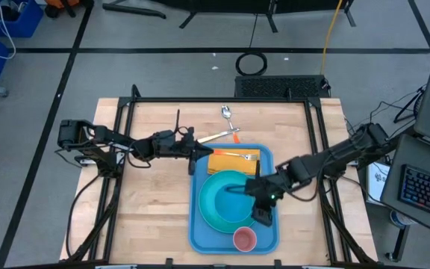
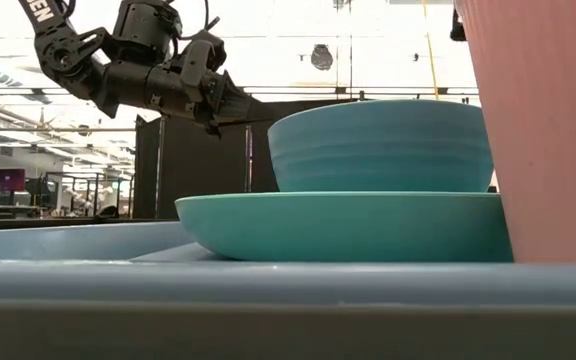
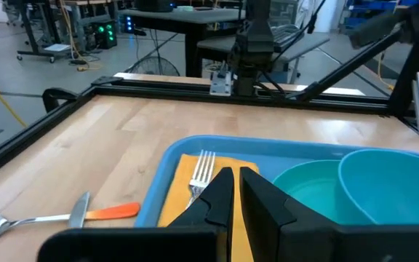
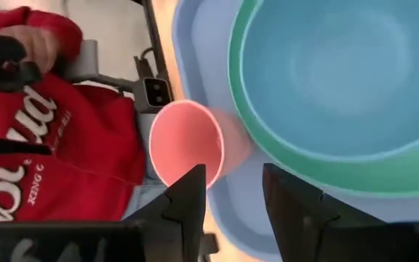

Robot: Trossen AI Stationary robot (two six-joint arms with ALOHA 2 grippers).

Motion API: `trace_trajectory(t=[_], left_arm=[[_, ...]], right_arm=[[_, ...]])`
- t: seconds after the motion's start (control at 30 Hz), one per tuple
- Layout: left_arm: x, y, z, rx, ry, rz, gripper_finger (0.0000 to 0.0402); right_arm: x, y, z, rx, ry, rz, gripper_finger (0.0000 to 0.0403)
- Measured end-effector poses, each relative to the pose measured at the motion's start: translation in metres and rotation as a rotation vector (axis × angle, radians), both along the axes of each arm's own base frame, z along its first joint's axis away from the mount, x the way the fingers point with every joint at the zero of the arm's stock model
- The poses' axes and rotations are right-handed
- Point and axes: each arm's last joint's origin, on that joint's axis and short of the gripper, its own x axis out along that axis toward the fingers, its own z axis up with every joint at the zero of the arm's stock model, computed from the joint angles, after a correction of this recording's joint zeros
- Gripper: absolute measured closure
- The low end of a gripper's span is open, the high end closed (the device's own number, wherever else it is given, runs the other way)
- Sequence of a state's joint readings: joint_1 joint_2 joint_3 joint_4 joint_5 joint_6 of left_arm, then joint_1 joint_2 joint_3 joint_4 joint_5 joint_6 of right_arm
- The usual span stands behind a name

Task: Set up tray
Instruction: Adjust the pink cup on the blue serving tray

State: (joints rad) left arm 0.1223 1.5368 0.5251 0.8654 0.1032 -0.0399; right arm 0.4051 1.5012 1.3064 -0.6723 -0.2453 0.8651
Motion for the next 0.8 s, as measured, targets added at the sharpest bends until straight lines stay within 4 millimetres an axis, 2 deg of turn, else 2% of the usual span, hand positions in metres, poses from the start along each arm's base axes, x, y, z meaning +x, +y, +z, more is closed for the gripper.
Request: trace_trajectory(t=[0.27, 0.53, 0.8], left_arm=[[0.001, -0.012, 0.000, -0.007, -0.001, -0.037, 0.0371], [0.002, -0.031, 0.000, 0.015, 0.002, -0.057, 0.0371], [0.002, -0.043, 0.000, 0.041, 0.005, -0.074, 0.0371]], right_arm=[[0.001, 0.036, -0.031, -0.041, 0.114, -0.017, 0.0277], [0.003, 0.063, -0.046, -0.076, 0.076, -0.055, 0.0277], [0.003, 0.067, -0.053, -0.116, 0.085, -0.070, 0.0277]])
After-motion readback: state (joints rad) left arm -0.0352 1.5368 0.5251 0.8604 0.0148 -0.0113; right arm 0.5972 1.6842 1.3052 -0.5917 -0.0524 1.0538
